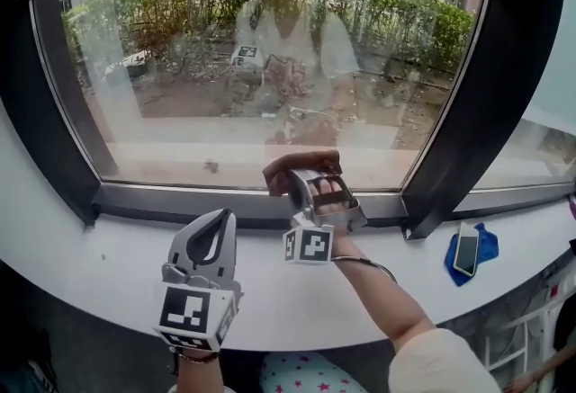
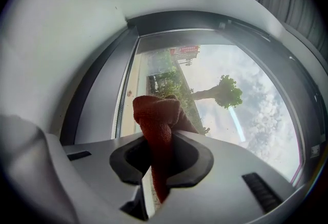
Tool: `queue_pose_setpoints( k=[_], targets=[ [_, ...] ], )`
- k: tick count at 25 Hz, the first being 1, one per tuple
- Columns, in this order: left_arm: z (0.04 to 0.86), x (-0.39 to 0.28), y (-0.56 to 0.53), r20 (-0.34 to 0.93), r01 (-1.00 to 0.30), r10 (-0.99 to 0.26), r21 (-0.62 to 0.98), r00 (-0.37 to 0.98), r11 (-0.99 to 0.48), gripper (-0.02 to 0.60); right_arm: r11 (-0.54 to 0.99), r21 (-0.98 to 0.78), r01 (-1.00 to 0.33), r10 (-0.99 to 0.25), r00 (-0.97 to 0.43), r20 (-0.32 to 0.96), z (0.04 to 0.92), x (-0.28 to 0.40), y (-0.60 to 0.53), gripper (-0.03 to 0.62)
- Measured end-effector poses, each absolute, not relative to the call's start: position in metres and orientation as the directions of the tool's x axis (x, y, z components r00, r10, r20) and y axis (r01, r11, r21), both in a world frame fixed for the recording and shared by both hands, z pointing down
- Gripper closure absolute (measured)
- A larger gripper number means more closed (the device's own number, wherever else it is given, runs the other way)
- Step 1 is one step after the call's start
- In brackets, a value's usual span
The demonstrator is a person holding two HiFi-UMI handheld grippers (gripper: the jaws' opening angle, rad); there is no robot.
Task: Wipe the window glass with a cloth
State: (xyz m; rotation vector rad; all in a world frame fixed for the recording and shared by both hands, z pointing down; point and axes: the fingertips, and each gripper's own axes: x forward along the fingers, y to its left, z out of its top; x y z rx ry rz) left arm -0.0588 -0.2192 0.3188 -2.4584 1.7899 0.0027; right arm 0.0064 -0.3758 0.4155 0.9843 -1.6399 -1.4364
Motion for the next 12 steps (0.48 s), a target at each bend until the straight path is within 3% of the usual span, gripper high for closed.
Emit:
queue_pose_setpoints(
  k=[12],
  targets=[
    [0.319,-0.059,-0.221,-0.051,-0.947,-0.948,-0.080,0.314,-0.310,0.561,0.193,0.981,-0.031,-0.889,-0.428,0.161,0.458,0.005,-0.375,0.533]
  ],
)
